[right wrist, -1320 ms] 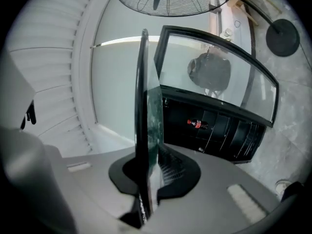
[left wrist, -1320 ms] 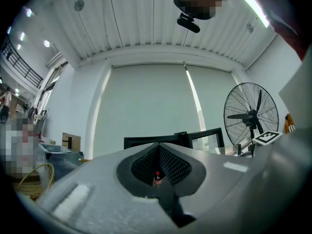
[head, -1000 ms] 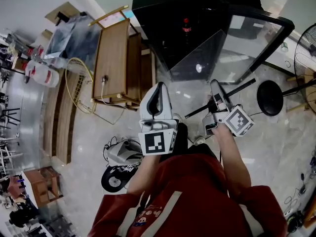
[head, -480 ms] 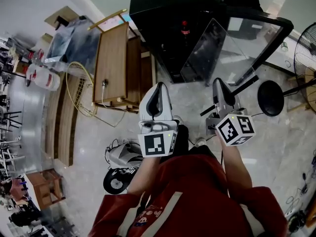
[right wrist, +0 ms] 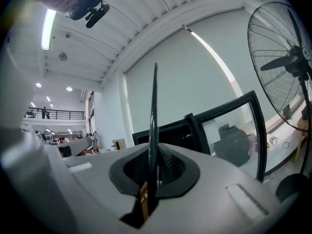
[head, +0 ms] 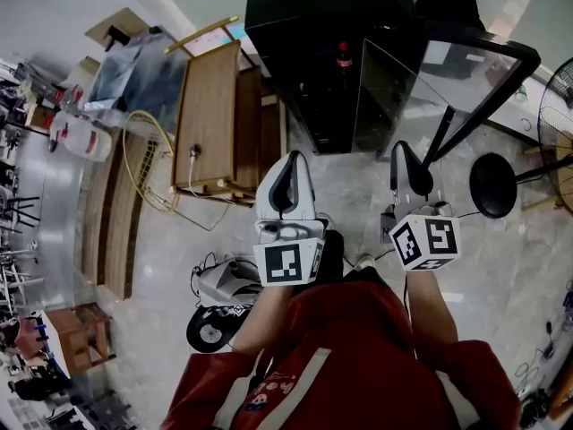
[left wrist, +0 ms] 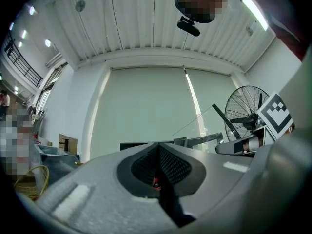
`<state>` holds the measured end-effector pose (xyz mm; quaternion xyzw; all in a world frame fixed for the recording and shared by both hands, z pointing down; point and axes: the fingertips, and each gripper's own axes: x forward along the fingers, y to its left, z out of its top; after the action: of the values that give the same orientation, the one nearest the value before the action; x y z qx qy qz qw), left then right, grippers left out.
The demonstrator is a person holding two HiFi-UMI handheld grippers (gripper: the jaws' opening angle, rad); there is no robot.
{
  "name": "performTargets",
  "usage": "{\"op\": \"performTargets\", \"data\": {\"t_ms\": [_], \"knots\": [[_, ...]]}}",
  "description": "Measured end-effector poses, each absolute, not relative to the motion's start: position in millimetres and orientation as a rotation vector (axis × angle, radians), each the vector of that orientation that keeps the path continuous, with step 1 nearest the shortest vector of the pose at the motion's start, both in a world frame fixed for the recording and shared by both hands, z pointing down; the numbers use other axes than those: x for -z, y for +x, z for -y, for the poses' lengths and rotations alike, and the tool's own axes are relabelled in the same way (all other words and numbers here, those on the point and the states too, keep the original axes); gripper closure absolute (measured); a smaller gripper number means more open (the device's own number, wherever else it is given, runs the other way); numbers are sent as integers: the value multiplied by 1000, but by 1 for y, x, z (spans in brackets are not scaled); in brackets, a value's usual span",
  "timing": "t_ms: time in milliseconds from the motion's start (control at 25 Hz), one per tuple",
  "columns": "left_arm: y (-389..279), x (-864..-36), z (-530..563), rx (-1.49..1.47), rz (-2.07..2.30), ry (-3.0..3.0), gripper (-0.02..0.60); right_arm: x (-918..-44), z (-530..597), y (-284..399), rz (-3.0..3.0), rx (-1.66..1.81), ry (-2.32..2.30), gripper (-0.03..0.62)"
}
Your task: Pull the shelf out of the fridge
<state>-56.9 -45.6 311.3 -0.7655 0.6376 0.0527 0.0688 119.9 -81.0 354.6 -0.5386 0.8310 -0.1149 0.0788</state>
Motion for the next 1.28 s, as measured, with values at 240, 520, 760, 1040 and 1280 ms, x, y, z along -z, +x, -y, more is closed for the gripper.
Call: {"op": "performTargets", "data": {"t_ms": [240,520,760,1040,1280], "knots": [[-67,-307,51,-160,-1941,-2277,581,-345,89,109,-2530,266,-1631,585],[-74,-309,55,-152,-1966,-2250,581,-334,92,104,-2568,2,-1715,585],[-78,-310,62,-154,-1980,-2240,581,-336,100,106,-2581,-37,-1755,585],[-78,-310,71,-147,-1983,-2246,581,-335,109,111,-2586,-40,-1773,585],[-76,-310,75,-146,-1978,-2246,581,-337,113,114,-2591,-49,-1779,585]]}}
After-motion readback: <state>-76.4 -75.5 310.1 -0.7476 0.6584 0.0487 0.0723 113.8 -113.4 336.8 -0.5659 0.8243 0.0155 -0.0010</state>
